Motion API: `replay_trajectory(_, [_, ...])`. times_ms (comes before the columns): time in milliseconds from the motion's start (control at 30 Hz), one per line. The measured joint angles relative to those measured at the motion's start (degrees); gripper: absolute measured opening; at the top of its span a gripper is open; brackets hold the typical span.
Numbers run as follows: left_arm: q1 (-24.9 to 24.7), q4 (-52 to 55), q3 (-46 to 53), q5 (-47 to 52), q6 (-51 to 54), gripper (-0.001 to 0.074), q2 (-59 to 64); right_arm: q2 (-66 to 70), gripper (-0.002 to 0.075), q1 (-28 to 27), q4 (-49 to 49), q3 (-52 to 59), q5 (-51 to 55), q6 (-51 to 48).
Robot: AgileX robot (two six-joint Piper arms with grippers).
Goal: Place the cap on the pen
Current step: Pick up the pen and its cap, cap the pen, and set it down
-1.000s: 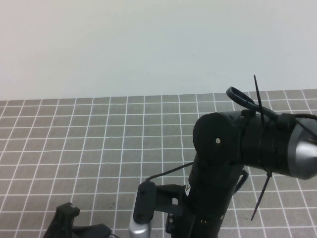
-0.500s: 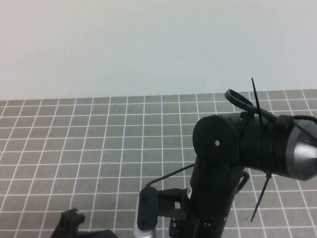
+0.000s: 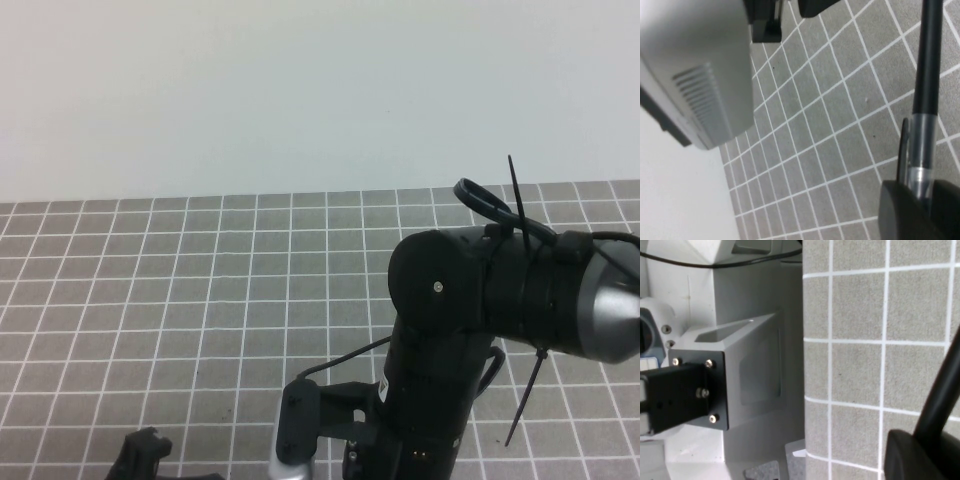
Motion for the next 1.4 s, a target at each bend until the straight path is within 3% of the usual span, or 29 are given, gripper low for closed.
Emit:
replay_trajectory(167, [-0.2,-0.6,0.0,-0.3,-3.0,0.0141,0.0,0.0,-0.0003,0.0,-1.3,0.0,0.9,2.5])
replay_trajectory(400, [1.9,-0.4,0.0,-2.0,-4.8,0.0355,0.2,0.0,-0.0003,0.0,-7.8,0.0,1.3,10.3])
replay_trajectory(633, [8.2,-0.4,0.0,-4.2,-7.5,0.0396,-2.1,0.0,-0.0003,-0.4,-14.5,0.0,-1.5,25.7])
replay_trajectory(700, [9.5,-0.4,0.0,-4.8,-9.5,0.0382,-2.8,0.0,-0.0003,-1.6,-14.6,0.0,-3.0,29.2])
replay_trajectory(767, [10.1,-1.0,0.0,-6.1,-13.0,0.0323,-3.7,0.0,-0.0003,-3.9,-13.9,0.0,-4.5,32.5])
replay_trajectory(900, [10.4,-1.6,0.0,-7.6,-23.5,0.0092,-3.9,0.0,-0.0003,-9.6,-10.8,0.0,-7.7,38.5])
replay_trajectory(967, [10.4,-2.6,0.0,-7.6,-29.9,0.0039,-3.7,0.0,-0.0003,-12.7,-9.2,0.0,-10.3,40.5])
replay_trajectory(1167, [10.4,-2.7,-2.3,-5.5,-47.9,0.0004,-1.5,1.1,-0.0003,-18.7,-2.3,0.0,-16.2,44.6])
replay_trajectory(1400, [10.4,-2.7,-5.4,-4.6,-63.0,0.0002,6.8,7.0,-0.0003,-19.4,-0.4,0.0,-15.4,46.3])
